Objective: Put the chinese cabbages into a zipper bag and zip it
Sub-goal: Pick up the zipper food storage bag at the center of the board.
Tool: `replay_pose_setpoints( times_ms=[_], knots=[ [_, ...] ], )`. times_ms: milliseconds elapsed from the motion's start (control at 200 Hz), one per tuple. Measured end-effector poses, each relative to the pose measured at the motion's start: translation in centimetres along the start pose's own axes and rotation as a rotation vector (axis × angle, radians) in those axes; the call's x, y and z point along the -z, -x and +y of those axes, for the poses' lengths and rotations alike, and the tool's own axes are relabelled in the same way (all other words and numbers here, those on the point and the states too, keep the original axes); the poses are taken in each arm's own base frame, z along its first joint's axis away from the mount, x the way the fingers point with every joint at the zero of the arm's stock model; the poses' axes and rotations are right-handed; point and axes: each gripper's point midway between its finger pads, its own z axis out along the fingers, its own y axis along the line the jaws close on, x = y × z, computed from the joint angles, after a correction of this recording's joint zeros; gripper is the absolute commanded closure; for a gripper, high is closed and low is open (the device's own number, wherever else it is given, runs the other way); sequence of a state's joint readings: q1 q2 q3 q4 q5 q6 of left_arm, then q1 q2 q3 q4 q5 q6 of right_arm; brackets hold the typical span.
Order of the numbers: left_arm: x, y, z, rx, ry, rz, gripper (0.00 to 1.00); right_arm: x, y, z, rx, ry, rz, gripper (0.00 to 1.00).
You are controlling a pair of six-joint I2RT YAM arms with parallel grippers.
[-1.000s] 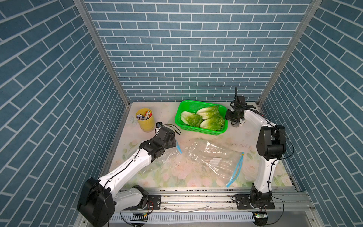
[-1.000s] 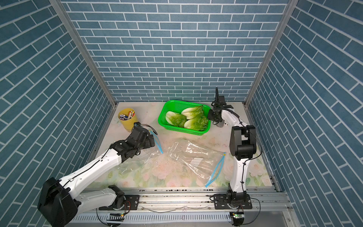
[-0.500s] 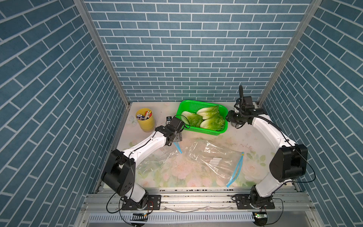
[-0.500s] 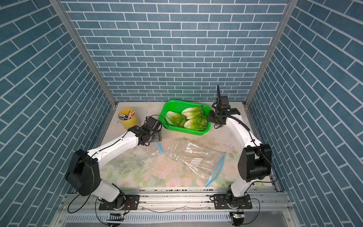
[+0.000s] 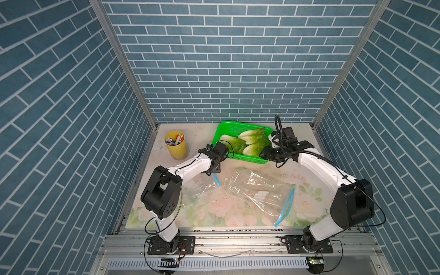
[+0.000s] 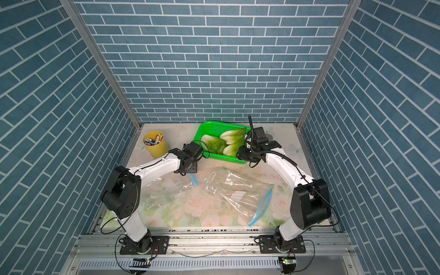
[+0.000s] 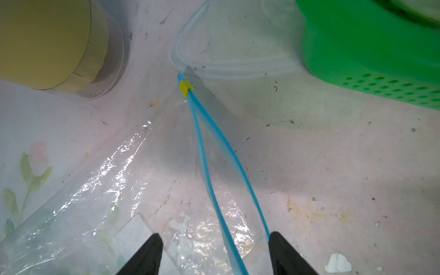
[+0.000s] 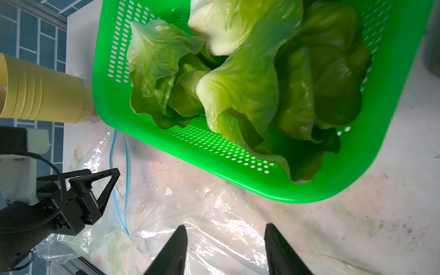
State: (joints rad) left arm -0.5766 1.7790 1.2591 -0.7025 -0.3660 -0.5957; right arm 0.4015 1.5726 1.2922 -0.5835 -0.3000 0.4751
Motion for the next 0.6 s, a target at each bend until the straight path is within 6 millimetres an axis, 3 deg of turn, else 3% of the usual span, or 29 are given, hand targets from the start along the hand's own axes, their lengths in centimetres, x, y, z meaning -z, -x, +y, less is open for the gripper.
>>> replay_pose_setpoints(
  times_ms=[370, 600],
  knots=[
    [-1.0, -0.5, -0.2, 0.025, 0.002, 0.004, 0.49, -1.2, -1.0, 1.8, 0.025, 0.061, 0.043, 0.46],
    [-2.1, -2.0, 0.3, 0.037, 0.013, 0.025, 0.61, -1.4, -1.3, 2.2, 0.034, 0.066, 0.051, 0.46]
  ],
)
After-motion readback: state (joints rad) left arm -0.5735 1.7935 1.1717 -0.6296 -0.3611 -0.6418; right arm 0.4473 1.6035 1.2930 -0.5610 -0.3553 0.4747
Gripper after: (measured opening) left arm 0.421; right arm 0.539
